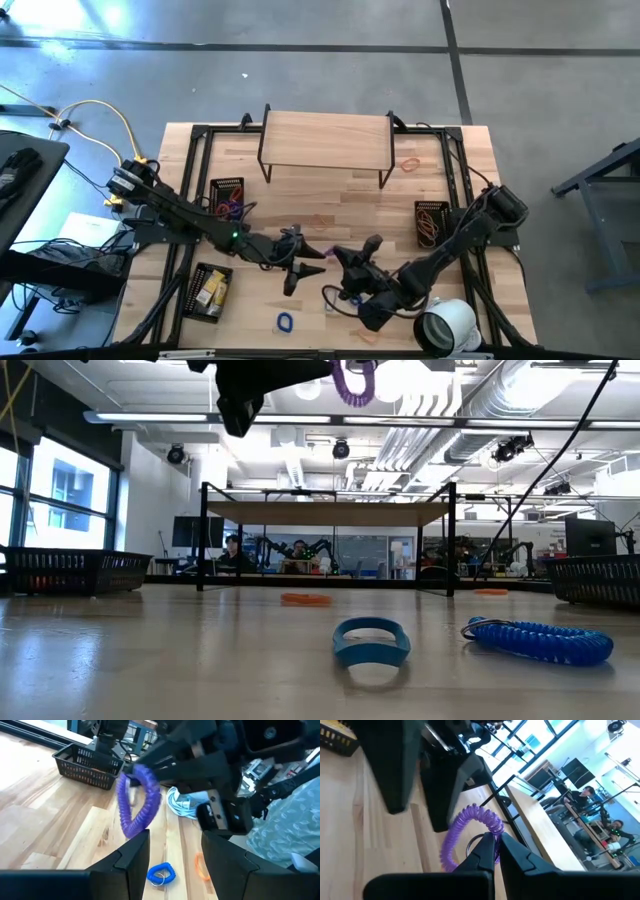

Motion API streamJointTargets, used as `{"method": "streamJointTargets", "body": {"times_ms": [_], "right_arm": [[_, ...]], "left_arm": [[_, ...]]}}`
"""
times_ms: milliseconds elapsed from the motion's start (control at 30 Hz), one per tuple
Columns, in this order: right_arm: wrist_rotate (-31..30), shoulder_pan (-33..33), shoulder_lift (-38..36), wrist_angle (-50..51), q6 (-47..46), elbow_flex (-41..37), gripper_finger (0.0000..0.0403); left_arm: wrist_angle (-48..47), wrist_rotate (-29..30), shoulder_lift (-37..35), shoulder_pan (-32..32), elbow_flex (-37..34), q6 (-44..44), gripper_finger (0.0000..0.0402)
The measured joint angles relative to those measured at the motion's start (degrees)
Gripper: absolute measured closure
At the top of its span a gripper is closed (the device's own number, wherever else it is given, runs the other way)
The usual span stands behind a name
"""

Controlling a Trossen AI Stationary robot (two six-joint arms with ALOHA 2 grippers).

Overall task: Pick & Place Office Desk Supplies
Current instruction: Put the violet spring keychain into the top left black bin

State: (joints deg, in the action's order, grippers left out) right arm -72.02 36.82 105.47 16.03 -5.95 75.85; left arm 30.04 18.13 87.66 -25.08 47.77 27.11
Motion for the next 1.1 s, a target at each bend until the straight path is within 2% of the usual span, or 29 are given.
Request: {"method": "streamJointTargets", "body": {"times_ms": [467, 1100], "right_arm": [[3.22, 1.04, -0.02, -0.09, -1.14, 0.0, 0.0399], [9.57, -4.46, -0.04, -2.22, -1.53, 0.0, 0.0399]], "left_arm": [[0.02, -0.65, 0.0, 0.18, 0.0, -1.62, 0.0234], [0.4, 0.02, 0.0, 1.92, 0.0, -3.37, 0.0234]]}}
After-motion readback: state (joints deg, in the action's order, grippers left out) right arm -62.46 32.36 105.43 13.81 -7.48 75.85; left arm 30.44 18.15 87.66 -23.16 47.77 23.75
